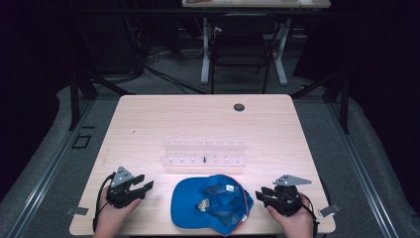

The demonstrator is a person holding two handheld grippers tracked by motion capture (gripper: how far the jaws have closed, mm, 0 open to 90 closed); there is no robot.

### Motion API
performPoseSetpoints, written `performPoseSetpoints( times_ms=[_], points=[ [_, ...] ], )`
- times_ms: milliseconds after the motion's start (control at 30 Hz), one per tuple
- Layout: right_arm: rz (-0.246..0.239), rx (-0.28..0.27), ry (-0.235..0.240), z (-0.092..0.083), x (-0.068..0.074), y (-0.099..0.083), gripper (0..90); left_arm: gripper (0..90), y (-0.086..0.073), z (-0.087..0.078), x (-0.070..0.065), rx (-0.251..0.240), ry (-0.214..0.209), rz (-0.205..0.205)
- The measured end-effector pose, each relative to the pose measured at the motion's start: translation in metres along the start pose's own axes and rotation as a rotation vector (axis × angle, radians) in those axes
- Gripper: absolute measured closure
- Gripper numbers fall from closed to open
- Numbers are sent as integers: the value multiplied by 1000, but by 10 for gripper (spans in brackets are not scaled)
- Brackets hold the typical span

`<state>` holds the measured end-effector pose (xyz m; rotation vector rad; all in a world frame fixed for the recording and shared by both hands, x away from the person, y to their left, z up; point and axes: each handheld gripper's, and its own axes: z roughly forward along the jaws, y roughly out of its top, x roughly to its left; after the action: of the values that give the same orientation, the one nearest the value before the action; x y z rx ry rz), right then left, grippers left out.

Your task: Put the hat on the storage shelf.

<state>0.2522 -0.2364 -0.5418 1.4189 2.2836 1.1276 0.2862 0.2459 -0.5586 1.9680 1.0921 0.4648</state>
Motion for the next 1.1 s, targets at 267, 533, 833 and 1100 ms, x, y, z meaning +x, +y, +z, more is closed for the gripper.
performPoseSetpoints(
  times_ms=[267, 533, 833, 1100],
  points=[
    [95, 75, 42, 12, 4, 1, 660, 535, 1, 1, -2, 17, -11, 3],
    [229, 97, 65, 22, 4, 3, 642, 529, 0, 3, -4, 23, -15, 17],
    [257, 137, 39, 33, 8, 5, 618, 527, 0, 3, -5, 26, -13, 24],
    [273, 179, 18, 37, 10, 6, 638, 524, 0, 4, -5, 26, -11, 28]
  ],
)
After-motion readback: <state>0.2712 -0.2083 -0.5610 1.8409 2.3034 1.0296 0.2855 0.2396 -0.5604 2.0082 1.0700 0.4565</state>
